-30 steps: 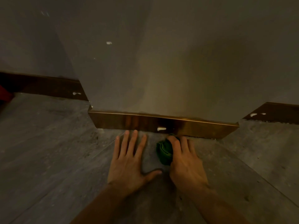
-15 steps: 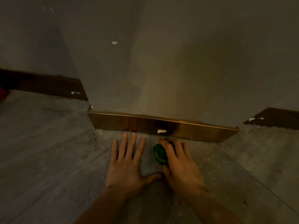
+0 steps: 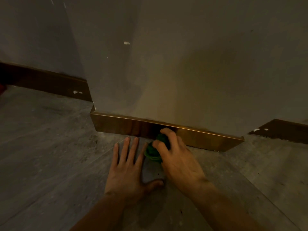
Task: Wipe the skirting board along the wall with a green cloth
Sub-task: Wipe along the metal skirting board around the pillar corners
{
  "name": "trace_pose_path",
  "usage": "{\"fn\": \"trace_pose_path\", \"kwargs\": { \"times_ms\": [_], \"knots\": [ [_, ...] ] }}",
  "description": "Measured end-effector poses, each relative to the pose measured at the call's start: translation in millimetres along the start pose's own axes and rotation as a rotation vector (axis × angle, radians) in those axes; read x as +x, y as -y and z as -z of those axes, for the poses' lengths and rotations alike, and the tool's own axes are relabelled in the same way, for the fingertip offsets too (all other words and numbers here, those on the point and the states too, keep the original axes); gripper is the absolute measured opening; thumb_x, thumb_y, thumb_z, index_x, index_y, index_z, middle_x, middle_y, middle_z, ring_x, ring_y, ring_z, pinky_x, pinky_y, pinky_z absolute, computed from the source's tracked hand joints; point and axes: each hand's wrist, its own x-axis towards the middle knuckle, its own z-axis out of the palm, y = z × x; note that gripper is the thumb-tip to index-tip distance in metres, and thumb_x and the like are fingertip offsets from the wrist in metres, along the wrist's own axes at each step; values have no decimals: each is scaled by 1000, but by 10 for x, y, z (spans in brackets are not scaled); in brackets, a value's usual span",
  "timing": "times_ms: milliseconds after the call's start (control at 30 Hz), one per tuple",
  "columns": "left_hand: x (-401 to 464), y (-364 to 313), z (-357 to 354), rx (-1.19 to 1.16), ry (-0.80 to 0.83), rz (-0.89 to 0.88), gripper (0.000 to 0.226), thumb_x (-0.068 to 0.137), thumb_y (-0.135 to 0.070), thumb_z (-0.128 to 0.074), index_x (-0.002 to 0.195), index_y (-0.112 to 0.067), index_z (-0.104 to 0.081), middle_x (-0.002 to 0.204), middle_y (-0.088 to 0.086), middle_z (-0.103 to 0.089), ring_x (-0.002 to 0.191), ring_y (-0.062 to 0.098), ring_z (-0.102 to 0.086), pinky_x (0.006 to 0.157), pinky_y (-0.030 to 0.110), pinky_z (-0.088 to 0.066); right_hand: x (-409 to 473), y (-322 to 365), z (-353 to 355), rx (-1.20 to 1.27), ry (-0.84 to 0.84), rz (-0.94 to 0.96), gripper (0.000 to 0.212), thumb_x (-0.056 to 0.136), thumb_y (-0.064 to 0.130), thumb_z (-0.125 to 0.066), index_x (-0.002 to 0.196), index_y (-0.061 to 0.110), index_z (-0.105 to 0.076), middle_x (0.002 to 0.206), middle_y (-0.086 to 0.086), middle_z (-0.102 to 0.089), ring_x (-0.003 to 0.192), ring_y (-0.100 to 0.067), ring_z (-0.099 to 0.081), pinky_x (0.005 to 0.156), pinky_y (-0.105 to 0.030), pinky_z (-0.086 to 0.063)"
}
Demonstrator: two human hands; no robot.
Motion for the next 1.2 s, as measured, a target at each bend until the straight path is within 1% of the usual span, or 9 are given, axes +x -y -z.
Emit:
{"fn": "trace_pose_path", "kwargs": {
  "times_ms": [67,133,167,233,300,533,633,800,1200],
  "knots": [
    [-10,-5,2,-5,-4,-5,118,74,-99,-26,159,-18,-14,168,14,-1,154,34,9,121,63,-8,66,20,-10,7,-33,15,77,69,26,-83,129,27,-36,137,-15,-36,108,-38,-50,77,-51,-54],
    [-12,-4,-2,5,-3,-6,117,75,-99,-28,158,-16,-22,167,15,-8,154,35,4,120,64,-12,111,26,-54,-159,-34,131,82,63,27,-84,132,27,-40,136,-18,-36,103,-40,-50,77,-51,-50],
    [-8,-5,-6,17,-1,-7,118,75,-99,-28,157,-15,-25,167,16,-9,154,36,3,120,65,-13,124,23,-82,-248,-48,176,78,67,26,-80,134,27,-42,136,-18,-36,102,-40,-51,78,-51,-47],
    [4,-8,-17,30,-4,-6,118,74,-99,-29,156,-13,-29,166,17,-13,154,36,1,120,65,-14,144,2,-132,-350,-104,219,59,81,25,-63,136,27,-44,136,-15,-40,103,-37,-51,81,-50,-43],
    [12,-2,-32,29,-17,-10,118,75,-98,-31,154,-10,-32,166,17,-16,154,36,-2,120,65,-14,161,-9,-193,-427,-128,245,51,88,25,-51,138,25,-44,137,-12,-45,107,-35,-51,83,-49,-43],
    [2,19,-30,30,-31,-16,119,75,-98,-31,157,-11,-27,167,16,-12,154,35,-1,119,65,-16,220,-74,-348,-561,-157,245,43,97,15,-29,137,14,-43,134,-9,-50,103,-35,-52,77,-48,-47],
    [3,18,-22,24,-29,-16,116,75,-97,-32,156,-13,-30,167,16,-14,154,36,-2,119,66,-16,176,-133,-368,-592,-152,212,39,97,12,-29,131,12,-49,131,-9,-51,98,-35,-52,74,-48,-46],
    [-2,9,-14,34,-19,7,115,74,-99,-27,159,-20,-20,168,13,-7,155,33,5,121,64,-11,87,-228,-365,-619,-93,172,39,93,14,-45,132,8,-48,130,-11,-47,98,-36,-49,74,-49,-44],
    [-7,20,-9,-1,-27,5,116,72,-101,-25,160,-27,-7,169,10,1,154,30,14,122,62,-5,-114,-466,-189,-649,40,80,48,84,7,-38,130,5,-52,127,-16,-45,98,-39,-48,74,-52,-46]
  ]
}}
